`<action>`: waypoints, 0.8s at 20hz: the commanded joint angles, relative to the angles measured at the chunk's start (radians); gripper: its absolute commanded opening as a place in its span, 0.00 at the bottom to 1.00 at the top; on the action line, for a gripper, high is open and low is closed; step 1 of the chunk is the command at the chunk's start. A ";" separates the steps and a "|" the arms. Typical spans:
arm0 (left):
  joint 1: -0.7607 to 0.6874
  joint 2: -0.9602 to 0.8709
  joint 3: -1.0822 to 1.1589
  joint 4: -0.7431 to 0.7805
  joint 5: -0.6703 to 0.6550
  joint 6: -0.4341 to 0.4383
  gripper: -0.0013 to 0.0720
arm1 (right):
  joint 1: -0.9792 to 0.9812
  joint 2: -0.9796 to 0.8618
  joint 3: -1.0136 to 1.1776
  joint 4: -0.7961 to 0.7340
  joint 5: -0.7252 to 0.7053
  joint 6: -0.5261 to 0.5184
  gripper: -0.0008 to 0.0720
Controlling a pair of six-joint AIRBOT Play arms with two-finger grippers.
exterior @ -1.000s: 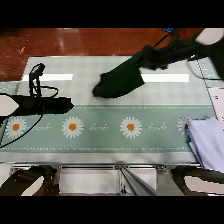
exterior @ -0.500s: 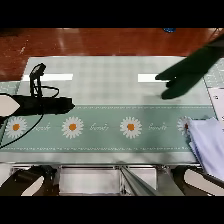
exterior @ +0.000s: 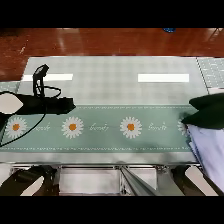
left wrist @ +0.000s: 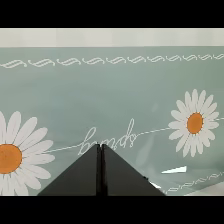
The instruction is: Fold the shirts.
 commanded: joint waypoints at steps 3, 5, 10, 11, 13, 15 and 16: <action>0.000 -0.011 0.000 -0.007 0.015 0.005 0.05 | -0.177 0.168 -0.271 -0.368 0.078 0.013 0.04; 0.000 -0.011 0.000 -0.007 0.016 0.005 0.05 | -0.181 0.193 -0.330 -0.417 0.079 0.024 0.04; 0.000 -0.011 0.000 -0.007 0.067 0.005 0.05 | -0.178 0.197 -0.353 -0.439 0.078 0.025 0.05; 0.000 -0.011 0.000 -0.007 0.076 0.005 0.05 | -0.178 0.196 -0.353 -0.465 0.078 0.035 0.24; 0.000 -0.011 0.000 -0.007 0.090 0.005 0.05 | -0.178 0.196 -0.353 -0.485 0.078 0.045 0.58; 0.000 -0.013 0.000 -0.007 0.106 0.006 0.05 | -0.178 0.196 -0.353 -0.492 0.074 0.048 0.58; 0.000 -0.013 0.000 -0.007 0.121 0.007 0.05 | -0.178 0.194 -0.353 -0.488 0.063 0.048 0.58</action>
